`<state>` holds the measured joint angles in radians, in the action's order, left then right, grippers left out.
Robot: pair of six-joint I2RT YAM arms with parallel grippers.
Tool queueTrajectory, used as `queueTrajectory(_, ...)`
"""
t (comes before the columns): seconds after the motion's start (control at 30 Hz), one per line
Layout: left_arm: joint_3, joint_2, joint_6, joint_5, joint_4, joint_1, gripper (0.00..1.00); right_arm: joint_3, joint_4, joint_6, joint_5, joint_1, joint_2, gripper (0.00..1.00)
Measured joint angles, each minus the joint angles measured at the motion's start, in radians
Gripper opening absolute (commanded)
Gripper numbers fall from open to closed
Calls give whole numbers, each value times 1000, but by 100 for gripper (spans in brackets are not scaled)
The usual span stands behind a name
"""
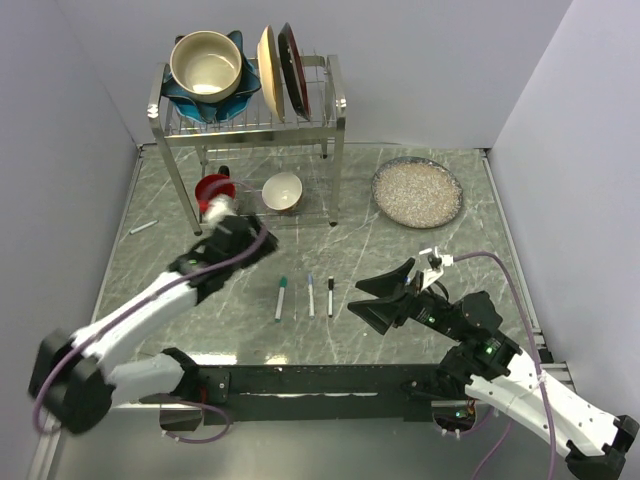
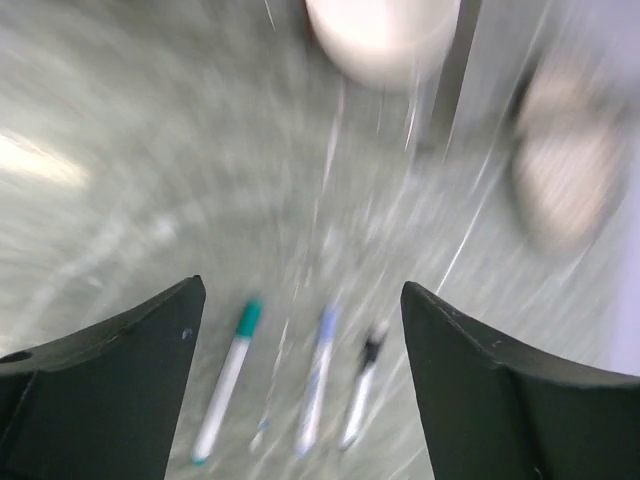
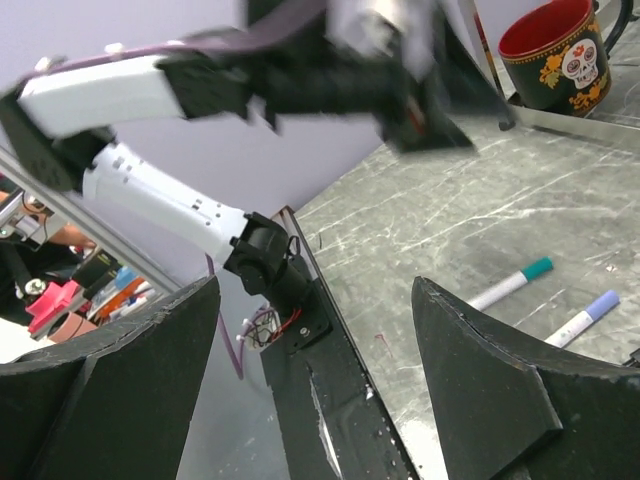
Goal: Insert the pens into the pen caps
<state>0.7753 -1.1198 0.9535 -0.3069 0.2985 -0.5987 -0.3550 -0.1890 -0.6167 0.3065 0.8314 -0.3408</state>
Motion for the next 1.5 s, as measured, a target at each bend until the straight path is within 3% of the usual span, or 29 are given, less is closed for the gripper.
queueTrajectory(0.17, 87, 219, 120, -161, 157, 198, 83, 0, 24, 0, -8, 2, 21, 85)
queueTrajectory(0.33, 176, 251, 186, -216, 273, 420, 79, 0, 50, 6, -19, 2, 53, 86)
queueTrajectory(0.57, 280, 25, 281, -123, 387, 784, 74, 0, 76, 12, -30, 2, 72, 86)
queueTrajectory(0.73, 334, -187, 371, -19, 406, 959, 66, 0, 82, 12, -32, 2, 72, 86)
queueTrajectory(0.87, 415, -332, 425, 15, 446, 995, 65, 0, 81, 12, -33, 2, 66, 86)
queueTrajectory(1.17, 795, -663, 508, 30, 507, 996, 61, 0, 72, 21, -46, 2, 15, 86)
queueTrajectory(1.5, 1008, -936, 587, 70, 600, 989, 52, 0, 63, 60, -67, 2, -19, 87)
